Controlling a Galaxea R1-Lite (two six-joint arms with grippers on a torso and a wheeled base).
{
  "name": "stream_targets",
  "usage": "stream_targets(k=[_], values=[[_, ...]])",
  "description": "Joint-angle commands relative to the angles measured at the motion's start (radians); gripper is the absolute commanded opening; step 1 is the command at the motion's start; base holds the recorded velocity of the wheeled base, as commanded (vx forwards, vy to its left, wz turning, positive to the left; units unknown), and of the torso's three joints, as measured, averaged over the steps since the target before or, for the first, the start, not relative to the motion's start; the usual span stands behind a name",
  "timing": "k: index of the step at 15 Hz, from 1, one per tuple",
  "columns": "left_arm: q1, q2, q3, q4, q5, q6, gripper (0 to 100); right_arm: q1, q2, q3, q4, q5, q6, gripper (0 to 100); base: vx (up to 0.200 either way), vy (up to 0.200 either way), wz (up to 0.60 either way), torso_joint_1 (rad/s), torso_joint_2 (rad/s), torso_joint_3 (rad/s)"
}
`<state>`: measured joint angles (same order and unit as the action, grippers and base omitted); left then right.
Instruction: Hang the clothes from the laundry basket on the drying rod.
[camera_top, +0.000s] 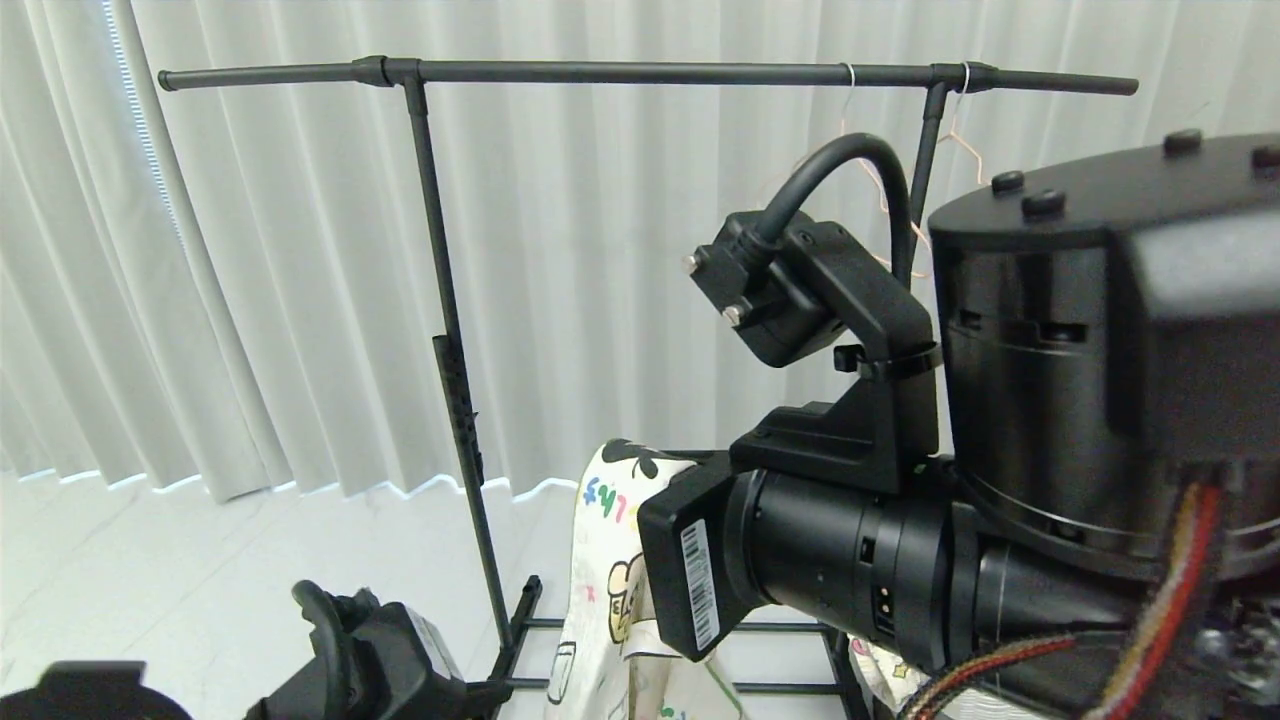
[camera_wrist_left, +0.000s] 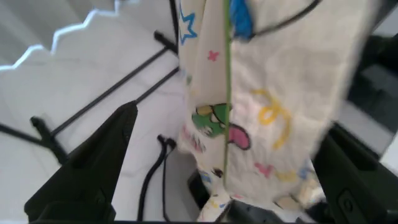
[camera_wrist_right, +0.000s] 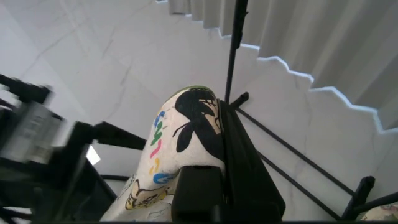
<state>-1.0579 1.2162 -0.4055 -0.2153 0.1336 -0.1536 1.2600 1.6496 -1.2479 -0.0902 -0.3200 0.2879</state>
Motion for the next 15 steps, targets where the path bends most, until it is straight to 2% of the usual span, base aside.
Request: stream_targets(k=[1, 4, 6, 11, 15], values=[[-0.008, 0.039, 0.060, -0.004, 0.044, 0.000, 100, 0.013, -0.005, -0.001, 0.000, -0.001, -0.001, 0, 0.000, 0.000, 0.00, 0.000, 0.00, 0.000], [-0.007, 0.034, 0.063, -0.006, 0.132, 0.000, 100, 0.045, -0.008, -0.001, 0.001, -0.001, -0.019, 0, 0.000, 0.000, 0.00, 0.000, 0.00, 0.000], [-0.002, 0.037, 0.067, -0.055, 0.179, 0.000, 100, 0.075, -0.007, -0.001, 0.001, -0.002, -0.036, 0, 0.000, 0.000, 0.00, 0.000, 0.00, 0.000], [0.107, 0.032, 0.083, -0.088, 0.222, 0.005, 100, 0.085, -0.013, 0.001, 0.001, -0.036, -0.055, 0, 0.000, 0.000, 0.00, 0.000, 0.00, 0.000], [0.127, -0.007, 0.085, -0.090, 0.247, 0.005, 100, 0.085, -0.020, 0.004, 0.001, -0.063, -0.055, 0, 0.000, 0.000, 0.00, 0.000, 0.00, 0.000]])
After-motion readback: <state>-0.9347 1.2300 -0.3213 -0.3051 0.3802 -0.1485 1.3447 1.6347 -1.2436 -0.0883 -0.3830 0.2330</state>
